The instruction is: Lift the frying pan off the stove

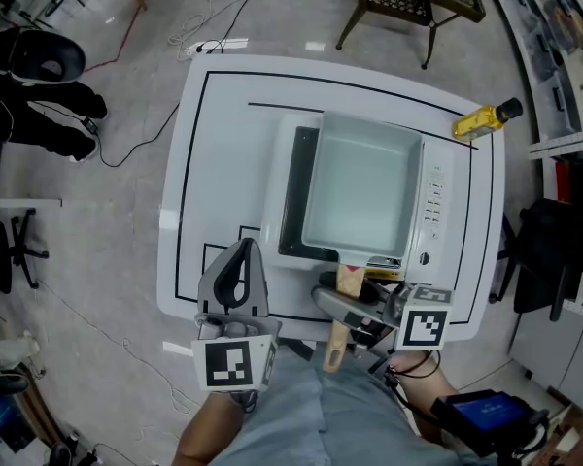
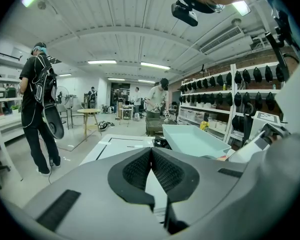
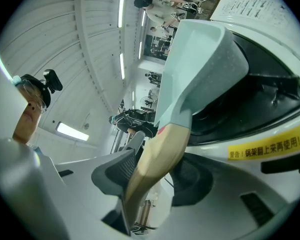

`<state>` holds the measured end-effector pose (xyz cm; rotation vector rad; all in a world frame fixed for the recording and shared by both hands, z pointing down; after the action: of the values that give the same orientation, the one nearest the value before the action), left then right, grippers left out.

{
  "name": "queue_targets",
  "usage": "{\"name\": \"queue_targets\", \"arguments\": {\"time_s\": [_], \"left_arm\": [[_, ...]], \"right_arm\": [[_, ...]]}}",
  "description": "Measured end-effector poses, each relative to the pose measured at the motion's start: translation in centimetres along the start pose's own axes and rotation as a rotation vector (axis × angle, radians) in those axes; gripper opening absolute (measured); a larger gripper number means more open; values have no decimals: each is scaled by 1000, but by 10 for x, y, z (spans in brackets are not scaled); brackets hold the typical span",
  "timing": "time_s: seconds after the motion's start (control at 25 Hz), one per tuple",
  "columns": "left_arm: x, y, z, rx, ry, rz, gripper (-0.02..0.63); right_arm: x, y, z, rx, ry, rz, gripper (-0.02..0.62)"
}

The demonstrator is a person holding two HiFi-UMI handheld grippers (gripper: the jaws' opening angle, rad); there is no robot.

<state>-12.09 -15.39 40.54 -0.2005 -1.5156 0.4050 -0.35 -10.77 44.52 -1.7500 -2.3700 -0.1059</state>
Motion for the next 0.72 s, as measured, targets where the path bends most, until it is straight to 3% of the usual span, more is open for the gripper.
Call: {"name": "queue_targets", "arguments": {"time_s": [0.72], "left_arm": [[-1, 2, -2, -8, 19, -6, 18]], "right_arm": [[14, -2, -13, 56, 2, 54, 146]]}}
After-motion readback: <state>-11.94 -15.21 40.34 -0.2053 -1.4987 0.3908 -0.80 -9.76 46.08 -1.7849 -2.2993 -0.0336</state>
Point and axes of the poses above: the fingertips, and each gripper's own axes: y backward along the fingers, z to its left, x out of its underside, the point moved 2 cm from there along y, backward along the fingers, and after that the axes turned 4 degrees about -x, right-handed, at the moved point
